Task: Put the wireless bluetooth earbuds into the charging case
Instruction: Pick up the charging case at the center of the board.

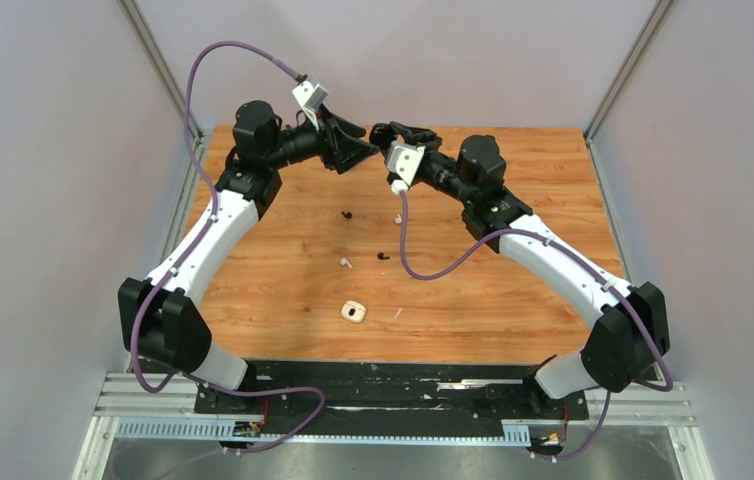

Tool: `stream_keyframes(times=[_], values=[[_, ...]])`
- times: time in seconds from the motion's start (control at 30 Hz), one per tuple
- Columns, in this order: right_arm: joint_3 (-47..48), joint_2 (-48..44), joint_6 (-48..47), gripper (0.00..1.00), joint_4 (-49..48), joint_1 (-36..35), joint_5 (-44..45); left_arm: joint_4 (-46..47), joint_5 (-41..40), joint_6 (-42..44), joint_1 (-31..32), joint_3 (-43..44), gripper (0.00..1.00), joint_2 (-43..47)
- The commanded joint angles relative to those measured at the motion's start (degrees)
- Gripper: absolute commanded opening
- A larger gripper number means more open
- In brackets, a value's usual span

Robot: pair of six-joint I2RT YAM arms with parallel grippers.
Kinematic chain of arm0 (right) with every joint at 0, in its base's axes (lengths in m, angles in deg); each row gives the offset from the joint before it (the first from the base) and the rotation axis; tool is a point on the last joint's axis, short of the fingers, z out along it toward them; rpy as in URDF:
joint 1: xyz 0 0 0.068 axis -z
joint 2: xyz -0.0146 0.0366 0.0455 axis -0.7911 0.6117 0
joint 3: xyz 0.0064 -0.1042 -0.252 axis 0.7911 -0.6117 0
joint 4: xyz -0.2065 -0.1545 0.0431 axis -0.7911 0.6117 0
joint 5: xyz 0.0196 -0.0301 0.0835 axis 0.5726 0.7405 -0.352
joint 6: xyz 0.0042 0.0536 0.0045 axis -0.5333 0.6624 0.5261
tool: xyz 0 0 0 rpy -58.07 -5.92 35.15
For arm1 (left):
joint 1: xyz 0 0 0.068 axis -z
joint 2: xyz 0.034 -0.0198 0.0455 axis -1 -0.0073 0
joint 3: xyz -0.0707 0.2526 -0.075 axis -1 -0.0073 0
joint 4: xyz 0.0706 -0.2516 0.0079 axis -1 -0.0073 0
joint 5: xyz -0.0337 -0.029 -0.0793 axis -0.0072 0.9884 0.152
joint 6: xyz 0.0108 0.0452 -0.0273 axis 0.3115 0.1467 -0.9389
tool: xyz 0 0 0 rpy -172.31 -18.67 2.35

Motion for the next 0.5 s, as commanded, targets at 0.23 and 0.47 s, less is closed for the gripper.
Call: stream_keyframes(times=[0.23, 0.47], values=[[-0.8, -2.7, -5.8, 0.0, -4.3, -1.3, -1.8, 3.0, 0.1, -1.2, 0.3, 0.8, 0.68, 1.1], [-0.9, -2.9, -6.9, 0.0, -5.4, -1.6, -2.1, 3.9, 1.0, -2.1, 0.4, 1.0, 0.59, 0.3]])
